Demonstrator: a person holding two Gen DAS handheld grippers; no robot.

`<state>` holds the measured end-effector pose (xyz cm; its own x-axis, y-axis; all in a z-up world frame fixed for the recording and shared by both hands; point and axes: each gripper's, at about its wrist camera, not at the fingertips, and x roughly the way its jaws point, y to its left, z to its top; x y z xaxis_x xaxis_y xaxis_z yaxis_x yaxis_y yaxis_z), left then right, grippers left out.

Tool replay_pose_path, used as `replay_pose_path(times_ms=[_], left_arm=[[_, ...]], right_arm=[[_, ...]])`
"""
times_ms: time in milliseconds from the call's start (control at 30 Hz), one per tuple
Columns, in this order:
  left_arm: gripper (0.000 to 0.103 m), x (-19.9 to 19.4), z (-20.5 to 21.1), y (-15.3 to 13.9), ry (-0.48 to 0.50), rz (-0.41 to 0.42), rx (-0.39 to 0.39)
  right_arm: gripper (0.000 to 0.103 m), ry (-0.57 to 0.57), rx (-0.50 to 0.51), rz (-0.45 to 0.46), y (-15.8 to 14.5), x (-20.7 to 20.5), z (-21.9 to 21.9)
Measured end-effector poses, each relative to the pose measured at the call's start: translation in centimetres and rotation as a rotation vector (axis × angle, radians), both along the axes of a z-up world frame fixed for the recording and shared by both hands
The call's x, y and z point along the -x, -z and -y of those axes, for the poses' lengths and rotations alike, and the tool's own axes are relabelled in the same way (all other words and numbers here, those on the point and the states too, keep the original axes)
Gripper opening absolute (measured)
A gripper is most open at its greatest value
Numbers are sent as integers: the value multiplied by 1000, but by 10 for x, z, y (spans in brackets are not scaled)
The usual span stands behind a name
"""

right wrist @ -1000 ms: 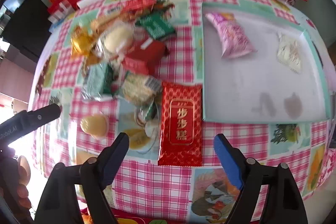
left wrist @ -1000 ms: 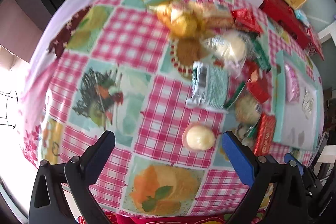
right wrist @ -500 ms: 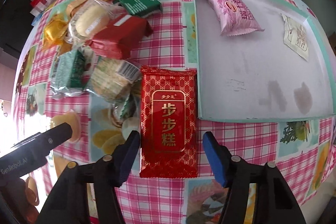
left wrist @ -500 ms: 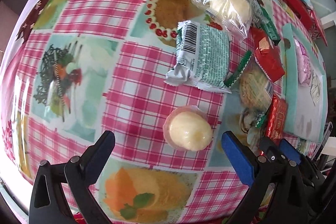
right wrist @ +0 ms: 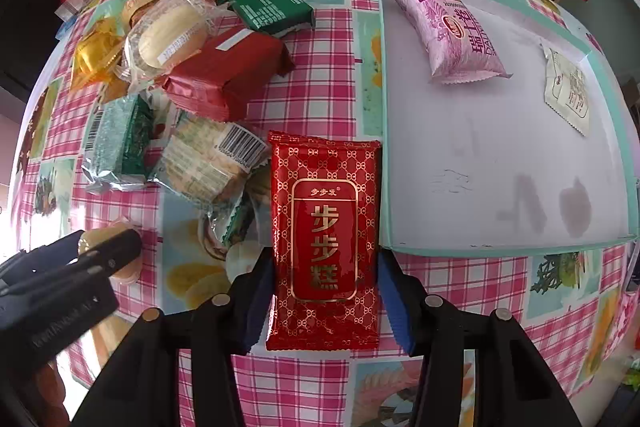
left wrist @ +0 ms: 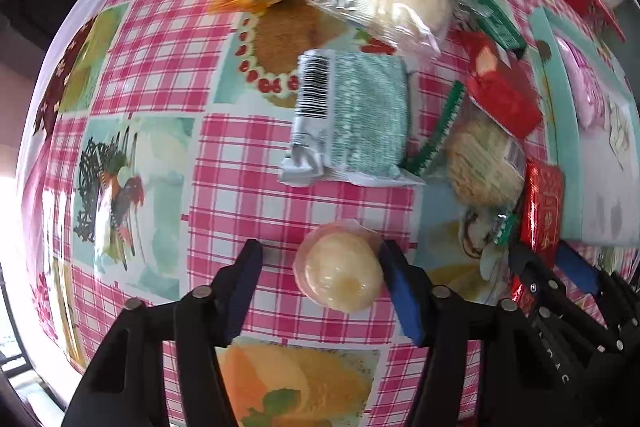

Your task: Organize snacks

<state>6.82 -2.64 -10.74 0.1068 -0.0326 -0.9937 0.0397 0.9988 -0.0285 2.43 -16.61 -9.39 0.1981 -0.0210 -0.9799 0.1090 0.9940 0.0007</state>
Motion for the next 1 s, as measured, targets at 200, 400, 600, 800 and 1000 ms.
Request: replay_pose_path(times_ms=[200,400,600,800,1000], left_arm=[[42,-2,19,-1,9,11,6],[38,8,10,-8,2,20,32],[38,20,-1,-13,-17,23,51],[38,28,-13,-33,-17,53,68],[38,30,-9,-66,-10,90,79]], right_arm=[[48,-6,0,7,-2,1,1],[47,-13,-12,14,-8,8,0],[47,-27,-23,25,-17,17,-1],[47,-42,-38,50,-36,27,-5],[47,-59,-60,94,-64,34,-6]])
